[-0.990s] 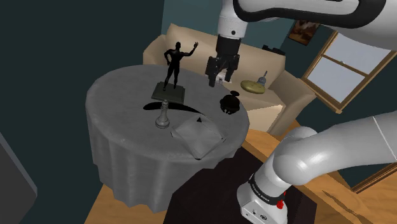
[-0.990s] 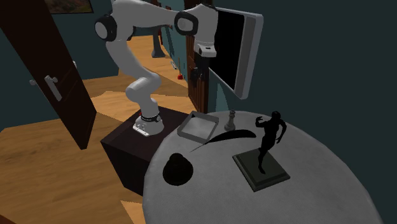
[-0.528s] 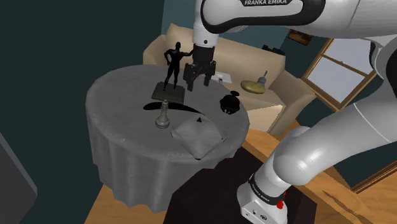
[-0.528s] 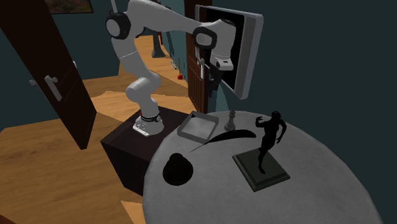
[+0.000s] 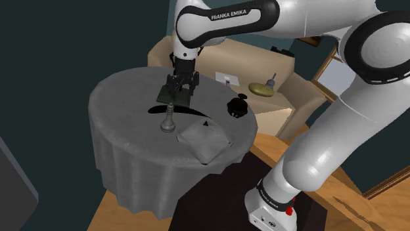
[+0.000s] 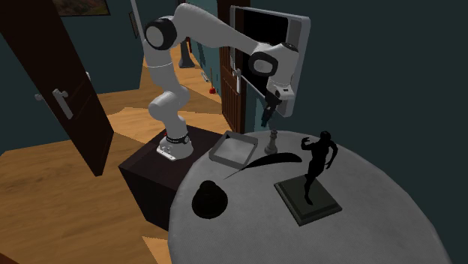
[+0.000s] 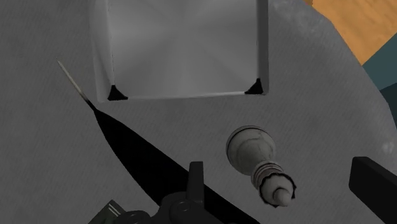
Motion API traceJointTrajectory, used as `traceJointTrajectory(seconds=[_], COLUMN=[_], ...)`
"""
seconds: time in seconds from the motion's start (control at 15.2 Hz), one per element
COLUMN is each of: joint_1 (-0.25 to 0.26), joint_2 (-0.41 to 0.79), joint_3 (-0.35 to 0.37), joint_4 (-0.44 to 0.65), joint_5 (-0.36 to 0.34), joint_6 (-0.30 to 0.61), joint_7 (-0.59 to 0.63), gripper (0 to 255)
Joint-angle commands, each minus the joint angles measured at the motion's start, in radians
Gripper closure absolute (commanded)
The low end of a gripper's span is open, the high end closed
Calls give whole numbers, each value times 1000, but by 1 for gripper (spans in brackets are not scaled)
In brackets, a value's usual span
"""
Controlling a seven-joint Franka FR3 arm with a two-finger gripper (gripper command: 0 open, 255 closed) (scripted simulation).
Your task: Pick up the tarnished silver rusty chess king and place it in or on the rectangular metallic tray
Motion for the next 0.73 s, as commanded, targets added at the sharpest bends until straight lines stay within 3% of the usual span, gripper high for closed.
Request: traceJointTrajectory(seconds=[0.0, 0.13, 0.66], joint_1=[4, 10, 12], joint_2=[87, 150, 169], joint_3=[6, 10, 11], joint_4=[60, 103, 22], joint_5=[-2, -4, -5], joint_6=[23, 38, 138], joint_7=[4, 7, 9], gripper=[0, 0, 0])
